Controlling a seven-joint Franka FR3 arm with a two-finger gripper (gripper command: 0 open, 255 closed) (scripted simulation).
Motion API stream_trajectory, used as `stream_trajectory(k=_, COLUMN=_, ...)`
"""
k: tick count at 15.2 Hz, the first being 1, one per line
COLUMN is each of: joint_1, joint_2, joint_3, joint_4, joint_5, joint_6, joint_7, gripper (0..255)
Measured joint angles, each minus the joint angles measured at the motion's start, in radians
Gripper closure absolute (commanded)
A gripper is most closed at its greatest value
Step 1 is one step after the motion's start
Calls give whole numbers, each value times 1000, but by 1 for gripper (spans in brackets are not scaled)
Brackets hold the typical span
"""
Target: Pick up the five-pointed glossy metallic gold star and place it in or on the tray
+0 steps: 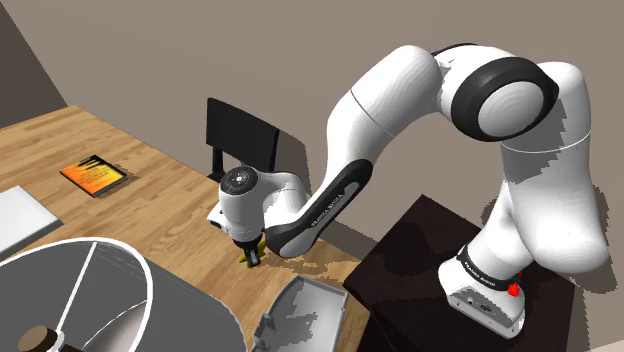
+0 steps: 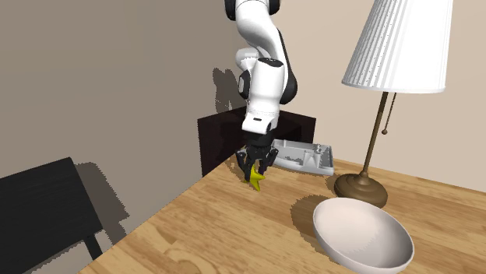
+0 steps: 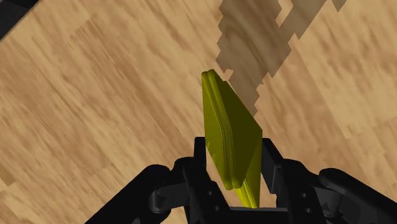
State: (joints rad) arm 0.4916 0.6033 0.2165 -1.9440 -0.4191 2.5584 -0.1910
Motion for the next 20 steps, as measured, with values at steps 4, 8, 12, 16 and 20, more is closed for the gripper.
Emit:
stream_trajectory(k=4, joint_1=-2, joint_2=-5, joint_3=2, joint_4=-1, joint_5=3, joint_6=-4, joint_7=-2, gripper=255)
stream_trajectory(k=8, joint_1=-11, joint_2=-41, joint_3=16, joint_4=-7, joint_5=19, joint_6=-34, joint_7=-16, gripper=255)
stream_trajectory(k=12, joint_1=-21, joint_2=-84, joint_3=32, joint_4=-13, joint_5=40, joint_6=-70, joint_7=-32, gripper=255)
stream_trajectory(k=16, joint_1=-33, joint_2=-125, joint_3=46, joint_4=-17, joint_5=61, joint_6=-104, joint_7=-52, gripper=255)
stream_trajectory(k=20, joint_1=-40, joint_2=-163, joint_3=59, joint_4=-14, joint_5=81, joint_6=-143, joint_7=-68, gripper=255)
